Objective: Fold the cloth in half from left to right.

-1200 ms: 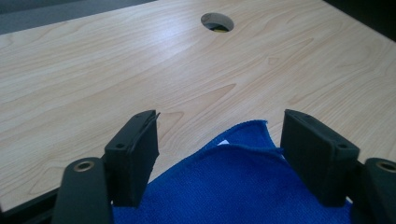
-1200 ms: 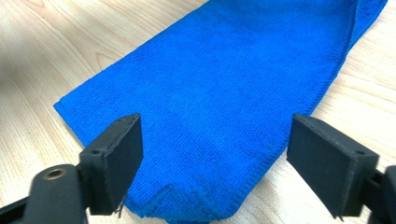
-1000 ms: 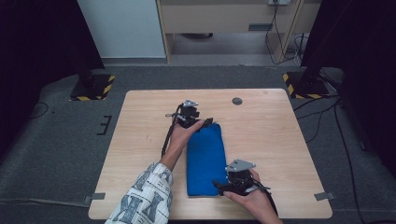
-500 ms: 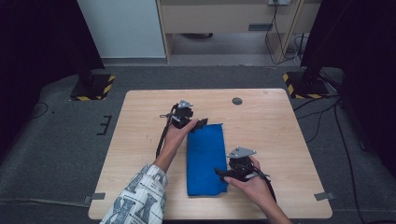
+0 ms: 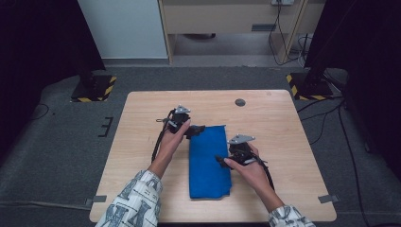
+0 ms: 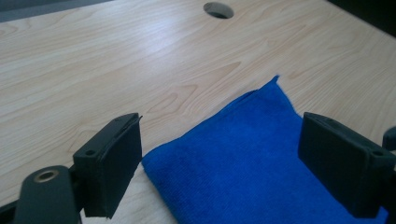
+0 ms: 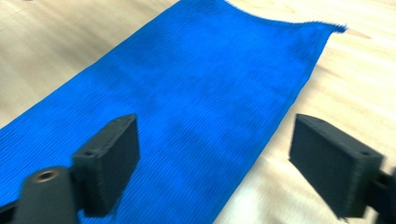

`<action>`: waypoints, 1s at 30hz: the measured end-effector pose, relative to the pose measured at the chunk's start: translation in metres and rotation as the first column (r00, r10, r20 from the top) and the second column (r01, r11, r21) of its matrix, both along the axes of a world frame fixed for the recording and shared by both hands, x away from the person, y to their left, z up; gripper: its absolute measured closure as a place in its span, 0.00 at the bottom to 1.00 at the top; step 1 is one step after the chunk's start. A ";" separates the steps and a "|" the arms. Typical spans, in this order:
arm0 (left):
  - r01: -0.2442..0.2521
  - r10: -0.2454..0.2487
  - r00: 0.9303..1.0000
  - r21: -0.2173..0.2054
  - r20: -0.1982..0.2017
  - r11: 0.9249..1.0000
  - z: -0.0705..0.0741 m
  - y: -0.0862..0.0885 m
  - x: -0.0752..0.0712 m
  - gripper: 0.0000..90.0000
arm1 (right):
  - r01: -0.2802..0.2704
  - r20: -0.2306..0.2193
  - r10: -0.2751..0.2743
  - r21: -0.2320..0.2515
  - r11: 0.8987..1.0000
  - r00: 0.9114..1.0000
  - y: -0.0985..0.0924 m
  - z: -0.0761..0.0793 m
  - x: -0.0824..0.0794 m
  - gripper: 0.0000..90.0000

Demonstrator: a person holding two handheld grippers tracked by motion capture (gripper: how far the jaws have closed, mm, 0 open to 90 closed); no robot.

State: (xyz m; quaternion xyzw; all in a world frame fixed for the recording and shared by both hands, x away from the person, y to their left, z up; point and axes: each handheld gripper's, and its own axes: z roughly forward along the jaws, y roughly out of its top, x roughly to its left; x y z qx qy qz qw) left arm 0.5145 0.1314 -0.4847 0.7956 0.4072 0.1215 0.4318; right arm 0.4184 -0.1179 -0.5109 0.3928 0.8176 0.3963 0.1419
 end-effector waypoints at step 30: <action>-0.033 0.034 0.999 0.063 -0.013 0.997 -0.013 0.002 -0.006 0.20 | 0.044 -0.001 -0.044 -0.034 0.998 0.999 0.003 0.019 0.078 0.48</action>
